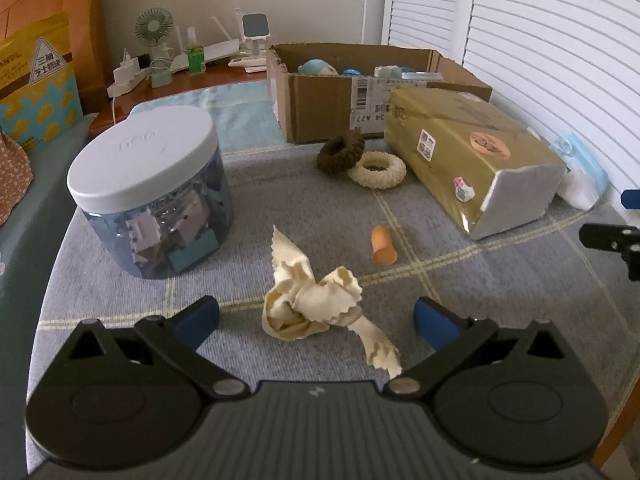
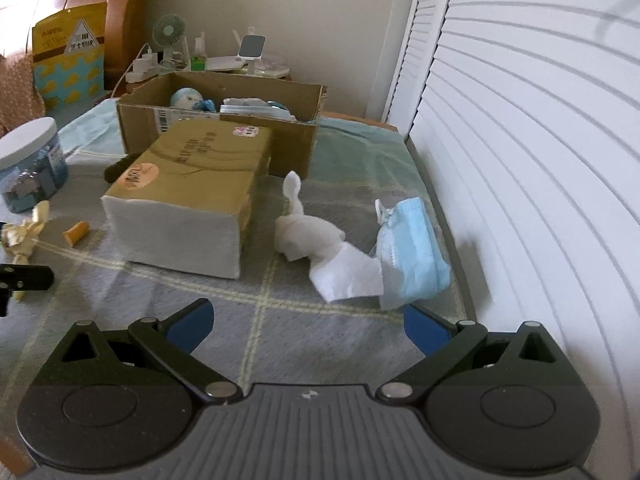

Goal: Organize soft objects
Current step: 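Move the left tool back toward the beige crinkled cloth on the bed, then grasp the beige crinkled cloth with the left tool while the right tool grasps the white tissue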

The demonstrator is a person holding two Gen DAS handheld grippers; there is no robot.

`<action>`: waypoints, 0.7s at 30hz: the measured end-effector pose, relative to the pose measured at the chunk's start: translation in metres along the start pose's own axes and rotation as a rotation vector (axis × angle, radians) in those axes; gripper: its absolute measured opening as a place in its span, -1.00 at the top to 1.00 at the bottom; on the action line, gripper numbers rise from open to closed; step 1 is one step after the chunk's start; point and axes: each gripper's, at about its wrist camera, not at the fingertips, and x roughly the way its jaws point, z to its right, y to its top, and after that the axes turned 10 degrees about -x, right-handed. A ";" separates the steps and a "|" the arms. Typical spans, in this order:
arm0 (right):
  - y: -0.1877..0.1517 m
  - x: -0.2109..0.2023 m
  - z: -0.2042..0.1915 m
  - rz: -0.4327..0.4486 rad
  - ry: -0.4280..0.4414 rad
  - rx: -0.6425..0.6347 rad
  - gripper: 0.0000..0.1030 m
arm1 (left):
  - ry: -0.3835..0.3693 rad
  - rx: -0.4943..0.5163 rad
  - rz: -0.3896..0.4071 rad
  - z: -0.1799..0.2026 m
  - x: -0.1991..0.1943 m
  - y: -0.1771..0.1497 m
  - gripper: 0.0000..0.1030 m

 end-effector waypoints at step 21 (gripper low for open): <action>0.014 0.033 0.007 -0.011 -0.075 -0.065 0.22 | -0.010 0.026 0.005 0.001 -0.003 -0.001 -0.94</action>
